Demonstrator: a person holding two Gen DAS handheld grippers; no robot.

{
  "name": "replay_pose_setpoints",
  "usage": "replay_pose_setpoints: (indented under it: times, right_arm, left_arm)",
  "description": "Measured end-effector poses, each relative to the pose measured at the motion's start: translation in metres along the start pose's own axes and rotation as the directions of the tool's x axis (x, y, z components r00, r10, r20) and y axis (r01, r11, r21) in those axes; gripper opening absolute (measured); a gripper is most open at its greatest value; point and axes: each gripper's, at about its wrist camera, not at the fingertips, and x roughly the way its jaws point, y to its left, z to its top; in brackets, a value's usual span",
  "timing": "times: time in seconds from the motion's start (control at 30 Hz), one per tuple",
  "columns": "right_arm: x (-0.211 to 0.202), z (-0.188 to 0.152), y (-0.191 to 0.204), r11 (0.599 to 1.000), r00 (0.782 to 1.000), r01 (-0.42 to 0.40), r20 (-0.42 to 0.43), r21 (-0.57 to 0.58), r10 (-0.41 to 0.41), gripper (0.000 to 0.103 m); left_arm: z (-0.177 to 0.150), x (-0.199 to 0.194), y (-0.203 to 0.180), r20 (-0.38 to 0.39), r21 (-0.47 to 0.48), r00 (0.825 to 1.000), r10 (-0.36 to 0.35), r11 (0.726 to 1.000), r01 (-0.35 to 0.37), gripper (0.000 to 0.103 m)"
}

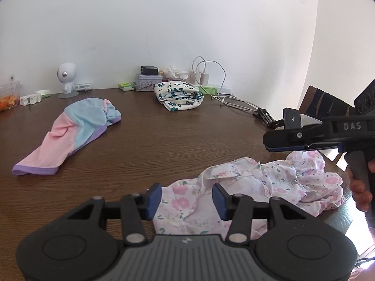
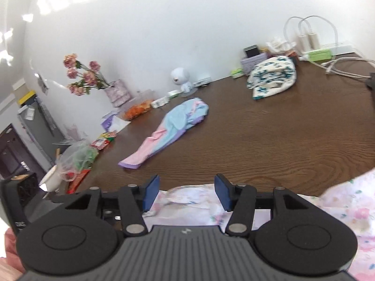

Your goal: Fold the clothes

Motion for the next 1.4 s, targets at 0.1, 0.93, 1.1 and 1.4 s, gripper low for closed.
replay_pose_setpoints:
  times: [0.1, 0.93, 1.1, 1.4]
  right_arm:
    - [0.026, 0.013, 0.016, 0.999, 0.993, -0.052, -0.104, 0.016, 0.053, 0.049]
    - [0.085, -0.016, -0.017, 0.874, 0.985, 0.049, -0.166, 0.483, 0.036, 0.004]
    - [0.076, -0.038, -0.032, 0.824, 0.998, -0.008, -0.053, 0.566, 0.046, 0.001]
    - [0.047, -0.028, -0.025, 0.868, 0.999, -0.044, 0.011, 0.494, 0.045, 0.012]
  left_arm:
    - [0.001, 0.001, 0.012, 0.005, -0.02, 1.0, 0.022, 1.0, -0.022, 0.039]
    - [-0.012, 0.04, 0.036, -0.074, -0.021, 0.987, -0.142, 0.99, 0.141, 0.011]
    - [-0.013, 0.042, 0.036, -0.083, -0.035, 0.988, -0.127, 0.992, 0.125, 0.011]
    - [0.002, 0.026, 0.034, -0.013, -0.056, 0.997, -0.081, 0.995, 0.08, 0.013]
